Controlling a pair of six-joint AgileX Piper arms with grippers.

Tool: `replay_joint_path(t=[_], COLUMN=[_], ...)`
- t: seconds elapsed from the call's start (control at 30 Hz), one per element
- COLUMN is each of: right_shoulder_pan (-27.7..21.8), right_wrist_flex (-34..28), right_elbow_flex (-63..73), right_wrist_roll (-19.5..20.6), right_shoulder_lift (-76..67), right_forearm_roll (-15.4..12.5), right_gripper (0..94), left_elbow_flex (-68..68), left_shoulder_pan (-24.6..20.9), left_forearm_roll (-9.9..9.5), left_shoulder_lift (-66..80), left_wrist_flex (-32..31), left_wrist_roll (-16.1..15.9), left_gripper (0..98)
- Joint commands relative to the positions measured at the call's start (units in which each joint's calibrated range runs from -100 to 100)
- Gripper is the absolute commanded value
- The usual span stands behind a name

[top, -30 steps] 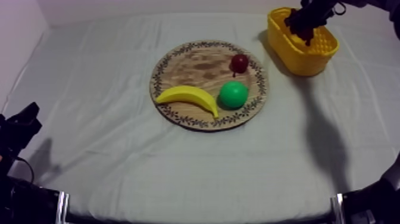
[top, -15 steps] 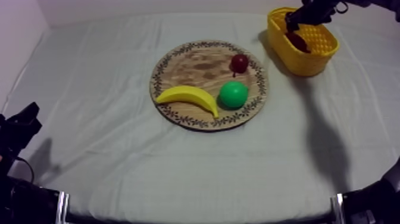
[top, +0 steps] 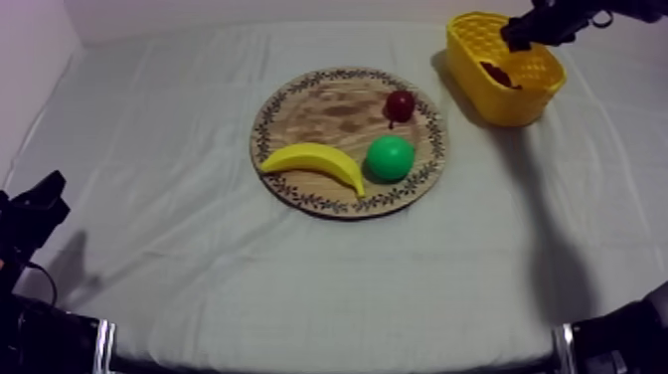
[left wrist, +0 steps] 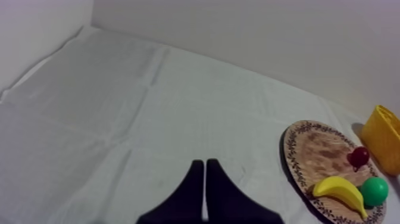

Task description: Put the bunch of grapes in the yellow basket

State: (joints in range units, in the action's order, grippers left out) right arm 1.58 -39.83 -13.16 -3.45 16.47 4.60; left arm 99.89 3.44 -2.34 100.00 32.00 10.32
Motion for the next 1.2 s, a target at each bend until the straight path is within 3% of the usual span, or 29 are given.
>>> replay_joint_path(t=[0.0,0.2,0.8,0.97,1.17], right_shoulder_pan=[-0.21,-1.01,0.06,-0.81,-0.94], right_wrist_flex=[1.86,3.02,2.21,0.81,-0.37], right_elbow_flex=[-7.98,-21.04,-56.61,-63.63,-72.37], right_wrist_roll=[-0.60,-1.82,0.98,1.14,2.17], right_shoulder_lift=[-6.15,-19.11,-55.76,-65.37,-80.66], right_forearm_roll=[-0.56,-2.94,-2.91,-3.74,-2.88], right_gripper=[35.6,24.1,2.9,0.8,0.3], left_elbow_flex=[0.00,0.00,0.00,0.00,0.00], left_shoulder_pan=[-0.01,-0.01,-0.01,-0.01,-0.01], left_forearm_roll=[0.02,0.02,0.02,0.02,0.02], left_shoulder_lift=[0.00,0.00,0.00,0.00,0.00], left_wrist_flex=[0.01,0.01,0.01,0.01,0.01], left_wrist_roll=[0.01,0.01,0.00,-0.01,0.00], left_gripper=[0.1,0.1,0.1,0.1,0.1])
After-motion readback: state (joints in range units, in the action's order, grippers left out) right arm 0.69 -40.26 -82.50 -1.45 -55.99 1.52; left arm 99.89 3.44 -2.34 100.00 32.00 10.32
